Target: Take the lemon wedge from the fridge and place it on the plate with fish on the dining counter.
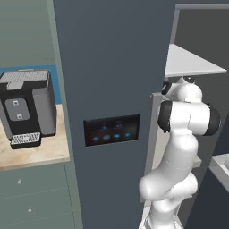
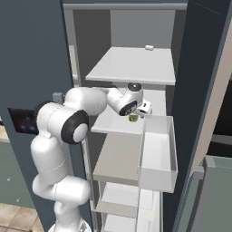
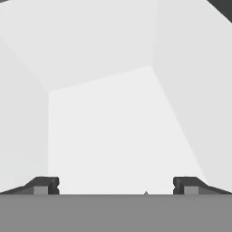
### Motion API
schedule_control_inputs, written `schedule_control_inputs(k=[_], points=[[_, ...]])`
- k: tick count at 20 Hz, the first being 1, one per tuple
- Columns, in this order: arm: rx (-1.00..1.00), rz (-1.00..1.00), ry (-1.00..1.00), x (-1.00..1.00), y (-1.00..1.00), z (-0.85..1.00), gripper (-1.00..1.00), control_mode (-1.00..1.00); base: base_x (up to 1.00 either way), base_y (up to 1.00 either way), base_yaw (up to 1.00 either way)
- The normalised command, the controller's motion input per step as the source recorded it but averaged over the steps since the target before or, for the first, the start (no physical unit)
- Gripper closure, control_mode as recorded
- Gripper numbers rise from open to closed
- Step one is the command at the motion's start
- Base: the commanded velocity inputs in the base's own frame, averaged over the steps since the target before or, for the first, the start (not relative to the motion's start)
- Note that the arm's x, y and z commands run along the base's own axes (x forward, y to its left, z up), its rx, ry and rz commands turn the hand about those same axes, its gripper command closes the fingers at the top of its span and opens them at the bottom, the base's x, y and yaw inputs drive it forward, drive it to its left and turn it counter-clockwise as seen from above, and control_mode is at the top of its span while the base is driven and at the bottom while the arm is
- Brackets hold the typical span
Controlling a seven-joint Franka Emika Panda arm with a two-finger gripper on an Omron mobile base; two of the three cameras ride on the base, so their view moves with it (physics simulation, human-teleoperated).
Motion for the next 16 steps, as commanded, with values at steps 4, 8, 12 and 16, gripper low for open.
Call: schedule_control_inputs(k=[4,8,12,16], points=[[-0.02,0.00,-0.05,-0.10,0.09,0.00,-1.00,-1.00,0.00,0.00,0.00],[0.00,0.00,0.00,0.00,0.01,0.00,-1.00,-1.00,0.00,0.00,0.00],[0.00,-0.02,0.00,-0.11,-0.12,-0.03,-1.00,-1.00,0.00,0.00,0.00],[0.00,-0.01,0.00,-0.13,-0.01,0.00,-1.00,-1.00,0.00,0.00,0.00]])
